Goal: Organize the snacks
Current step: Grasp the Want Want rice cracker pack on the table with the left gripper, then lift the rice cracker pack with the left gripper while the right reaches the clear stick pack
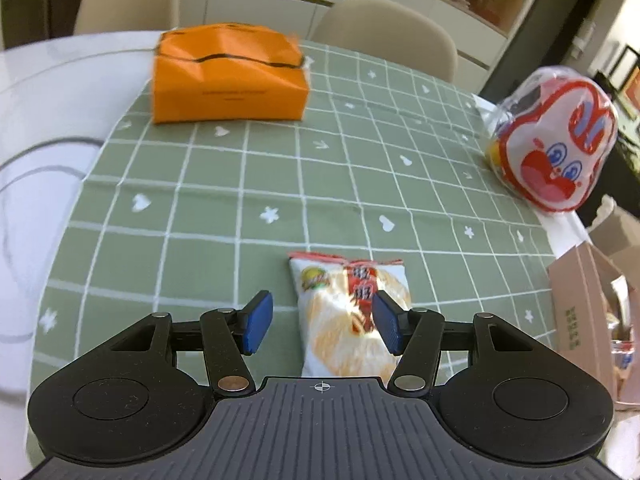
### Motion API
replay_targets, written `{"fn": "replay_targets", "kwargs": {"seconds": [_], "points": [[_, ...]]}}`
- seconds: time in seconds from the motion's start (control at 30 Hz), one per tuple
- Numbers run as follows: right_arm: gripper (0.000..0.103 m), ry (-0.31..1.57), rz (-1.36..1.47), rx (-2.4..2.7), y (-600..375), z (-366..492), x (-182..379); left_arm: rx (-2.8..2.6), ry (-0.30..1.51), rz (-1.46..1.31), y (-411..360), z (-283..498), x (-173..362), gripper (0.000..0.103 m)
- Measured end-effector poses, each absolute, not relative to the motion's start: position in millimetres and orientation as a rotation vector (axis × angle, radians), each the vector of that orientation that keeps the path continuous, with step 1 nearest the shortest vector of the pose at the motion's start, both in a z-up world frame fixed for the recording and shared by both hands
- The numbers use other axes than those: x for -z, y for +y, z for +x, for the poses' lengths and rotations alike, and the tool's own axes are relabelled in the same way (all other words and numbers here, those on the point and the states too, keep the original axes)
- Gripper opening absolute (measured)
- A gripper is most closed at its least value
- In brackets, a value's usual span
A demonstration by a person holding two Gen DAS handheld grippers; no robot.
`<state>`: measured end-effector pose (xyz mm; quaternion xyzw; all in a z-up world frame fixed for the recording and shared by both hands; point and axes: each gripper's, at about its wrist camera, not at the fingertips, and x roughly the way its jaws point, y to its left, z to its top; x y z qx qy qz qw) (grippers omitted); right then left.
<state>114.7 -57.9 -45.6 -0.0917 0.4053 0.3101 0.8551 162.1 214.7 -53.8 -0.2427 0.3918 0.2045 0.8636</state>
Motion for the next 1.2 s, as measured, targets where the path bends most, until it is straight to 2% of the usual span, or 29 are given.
{"fn": "replay_targets", "kwargs": {"seconds": [0.27,0.5,0.7,0.8,0.93,1.07,1.2], "points": [[0.064,0.828,-0.215,-0.607,-36.2,113.9,36.5,-0.303,0.860,-0.403,206.1,170.9,66.0,0.059],[0.065,0.938,-0.096,-0.652,19.4,131.2,54.5,-0.271,0.850,-0.255,209.9,144.3,60.8,0.057],[0.065,0.974,-0.143,-0.562,83.0,150.1,82.9,-0.261,0.858,-0.296,226.8,133.1,59.5,0.055],[0.066,0.926,-0.175,-0.565,91.9,150.4,84.4,-0.250,0.855,-0.342,232.6,132.6,58.4,0.055],[0.037,0.914,-0.226,-0.592,79.9,148.8,81.7,-0.218,0.843,-0.408,235.2,140.0,58.7,0.055],[0.024,0.886,-0.281,-0.563,51.6,142.1,77.7,-0.205,0.853,-0.401,228.0,156.7,62.8,0.055],[0.023,0.881,-0.292,-0.503,9.3,134.7,76.9,-0.170,0.857,-0.370,212.2,171.2,66.7,0.055]]}}
